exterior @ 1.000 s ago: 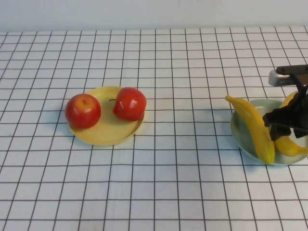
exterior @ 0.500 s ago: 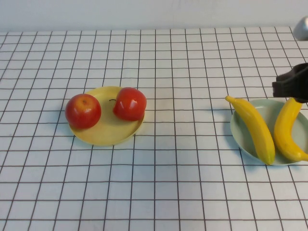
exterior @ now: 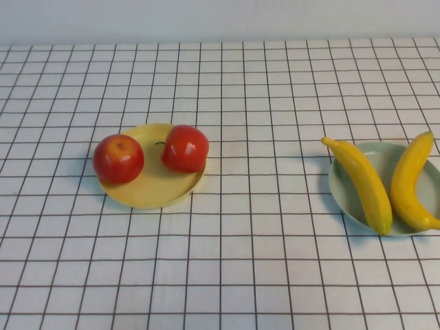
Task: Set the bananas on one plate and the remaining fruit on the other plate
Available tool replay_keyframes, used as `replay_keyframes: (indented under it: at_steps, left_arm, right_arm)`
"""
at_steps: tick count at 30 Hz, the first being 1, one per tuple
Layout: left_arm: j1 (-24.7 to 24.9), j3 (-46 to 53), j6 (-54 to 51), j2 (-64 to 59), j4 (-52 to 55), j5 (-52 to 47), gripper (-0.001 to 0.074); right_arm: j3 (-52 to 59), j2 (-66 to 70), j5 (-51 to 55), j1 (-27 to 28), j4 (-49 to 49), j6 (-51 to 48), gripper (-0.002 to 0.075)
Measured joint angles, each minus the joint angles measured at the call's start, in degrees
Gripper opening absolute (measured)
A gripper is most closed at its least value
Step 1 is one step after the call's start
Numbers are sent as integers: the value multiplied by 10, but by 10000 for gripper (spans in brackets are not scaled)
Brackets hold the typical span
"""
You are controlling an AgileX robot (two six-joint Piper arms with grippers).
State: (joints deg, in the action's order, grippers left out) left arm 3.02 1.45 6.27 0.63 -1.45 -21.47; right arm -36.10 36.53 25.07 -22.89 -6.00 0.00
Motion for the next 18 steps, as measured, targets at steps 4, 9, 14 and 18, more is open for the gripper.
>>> replay_keyframes:
  at_steps: [4, 9, 14, 18]
  left_arm:
    - [0, 0, 0, 0, 0, 0, -1]
    - [0, 0, 0, 0, 0, 0, -1]
    - [0, 0, 0, 0, 0, 0, -1]
    - [0, 0, 0, 0, 0, 0, -1]
  right_arm:
    - [67, -23, -156, 0, 37, -29, -13]
    - [157, -24, -315, 0, 41, -46, -14]
    - [236, -61, -329, 19, 29, -48, -14]
    - [297, -141, -329, 62, -9, -60, -14]
